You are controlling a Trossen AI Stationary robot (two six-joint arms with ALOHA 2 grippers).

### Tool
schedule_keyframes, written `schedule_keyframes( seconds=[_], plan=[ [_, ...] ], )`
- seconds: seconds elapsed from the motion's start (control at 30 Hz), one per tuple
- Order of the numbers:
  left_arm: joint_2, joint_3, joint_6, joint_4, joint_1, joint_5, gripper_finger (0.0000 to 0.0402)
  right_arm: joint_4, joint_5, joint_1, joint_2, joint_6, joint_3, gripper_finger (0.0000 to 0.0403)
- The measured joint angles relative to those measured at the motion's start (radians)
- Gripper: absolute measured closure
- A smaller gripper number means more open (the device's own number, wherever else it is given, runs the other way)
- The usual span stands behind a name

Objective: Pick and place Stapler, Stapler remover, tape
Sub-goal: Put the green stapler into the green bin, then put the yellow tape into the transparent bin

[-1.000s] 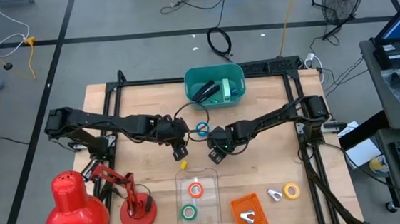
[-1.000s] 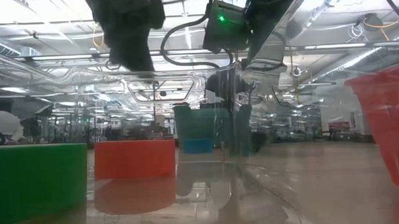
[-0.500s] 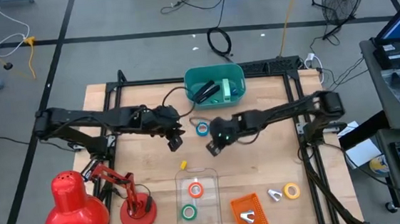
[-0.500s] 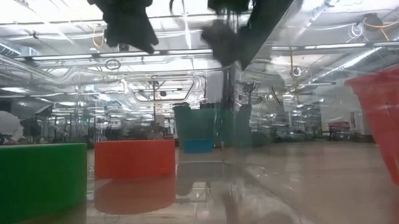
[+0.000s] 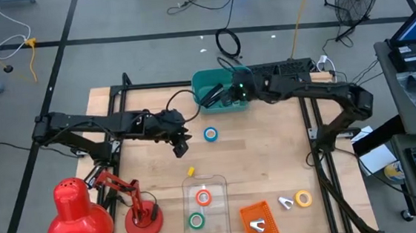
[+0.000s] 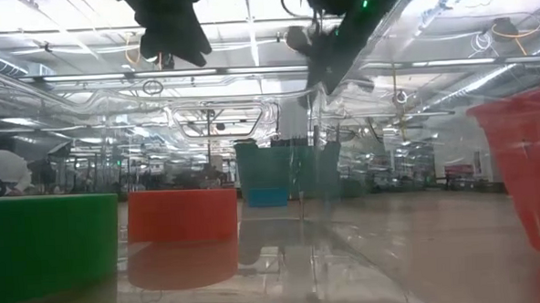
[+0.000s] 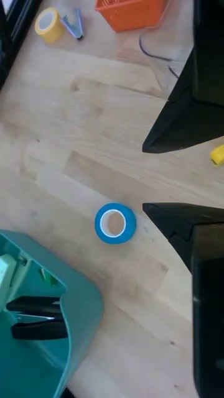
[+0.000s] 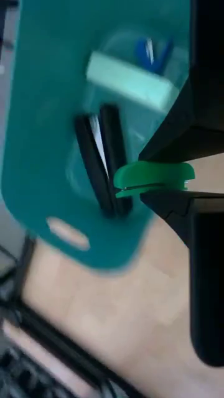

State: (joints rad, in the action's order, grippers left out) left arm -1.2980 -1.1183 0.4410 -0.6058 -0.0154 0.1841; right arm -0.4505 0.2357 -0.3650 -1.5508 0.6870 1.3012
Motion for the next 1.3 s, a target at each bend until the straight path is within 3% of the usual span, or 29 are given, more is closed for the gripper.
schedule_keyframes(
  seconds=[0.23,0.53,0.7,0.8,1.1,1.3],
  plan=[
    [0.000,0.000,0.022,-0.002,-0.001,-0.022,0.0261,0.005,-0.047,-0.087,-0.128,0.000,-0.001,0.0356],
    [0.000,0.000,0.032,-0.005,-0.021,-0.025,0.0261,0.001,-0.107,-0.092,-0.286,-0.007,0.003,0.0356],
    [0.000,0.000,0.035,-0.008,-0.028,-0.026,0.0261,-0.016,-0.109,-0.085,-0.307,-0.015,0.002,0.0351],
    [0.000,0.000,0.036,-0.015,-0.036,-0.022,0.0261,-0.019,-0.106,-0.085,-0.307,-0.021,0.002,0.0329],
    [0.000,0.000,0.040,-0.024,-0.046,0.001,0.0261,0.058,-0.161,-0.085,-0.297,-0.019,0.002,0.0209],
    [0.000,0.000,0.040,-0.026,-0.046,0.001,0.0261,0.152,-0.160,-0.085,-0.232,-0.040,0.003,0.0185]
  ],
)
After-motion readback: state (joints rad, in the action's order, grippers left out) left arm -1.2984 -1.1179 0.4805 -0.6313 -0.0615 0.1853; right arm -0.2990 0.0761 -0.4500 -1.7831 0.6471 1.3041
